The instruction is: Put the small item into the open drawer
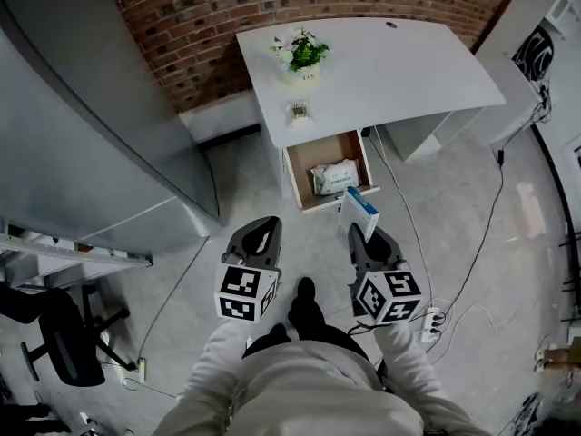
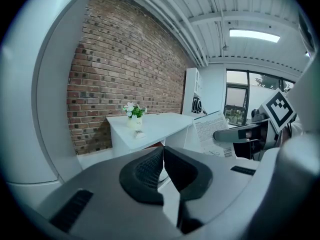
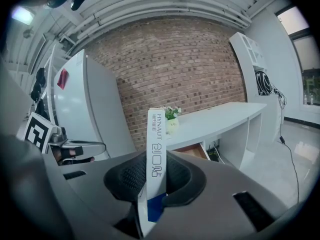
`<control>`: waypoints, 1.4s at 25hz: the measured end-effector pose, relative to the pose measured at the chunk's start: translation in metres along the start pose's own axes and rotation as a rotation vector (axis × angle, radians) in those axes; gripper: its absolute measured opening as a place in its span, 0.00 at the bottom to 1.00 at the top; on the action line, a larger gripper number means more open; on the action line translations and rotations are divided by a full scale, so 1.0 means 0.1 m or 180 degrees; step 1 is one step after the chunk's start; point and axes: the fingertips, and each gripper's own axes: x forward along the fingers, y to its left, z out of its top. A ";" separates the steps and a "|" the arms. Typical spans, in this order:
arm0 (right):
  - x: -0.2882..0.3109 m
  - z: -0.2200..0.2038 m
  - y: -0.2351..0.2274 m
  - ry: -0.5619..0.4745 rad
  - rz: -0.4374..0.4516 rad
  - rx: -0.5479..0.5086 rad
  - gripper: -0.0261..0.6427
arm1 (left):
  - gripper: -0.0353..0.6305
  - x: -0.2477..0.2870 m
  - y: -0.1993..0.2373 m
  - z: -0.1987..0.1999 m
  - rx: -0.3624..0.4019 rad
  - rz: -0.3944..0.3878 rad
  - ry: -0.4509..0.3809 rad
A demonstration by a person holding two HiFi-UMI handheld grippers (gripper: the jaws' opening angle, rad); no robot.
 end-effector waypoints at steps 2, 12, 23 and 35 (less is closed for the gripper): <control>0.11 0.03 -0.07 0.0017 0.0037 -0.0008 0.17 | 0.09 0.11 0.04 0.03 -0.0021 0.0065 0.0010; 0.54 0.07 -0.32 0.0144 0.0221 -0.0020 0.17 | 0.09 0.56 0.10 0.12 -0.0116 0.0233 0.0049; 0.87 -0.18 -0.43 0.0365 0.0250 0.0002 0.17 | 0.09 0.77 0.16 0.13 -0.0060 0.0286 0.0085; 1.34 -0.35 -0.49 0.0570 0.0152 -0.0032 0.17 | 0.09 1.09 0.46 -0.05 -0.0179 0.0234 0.0181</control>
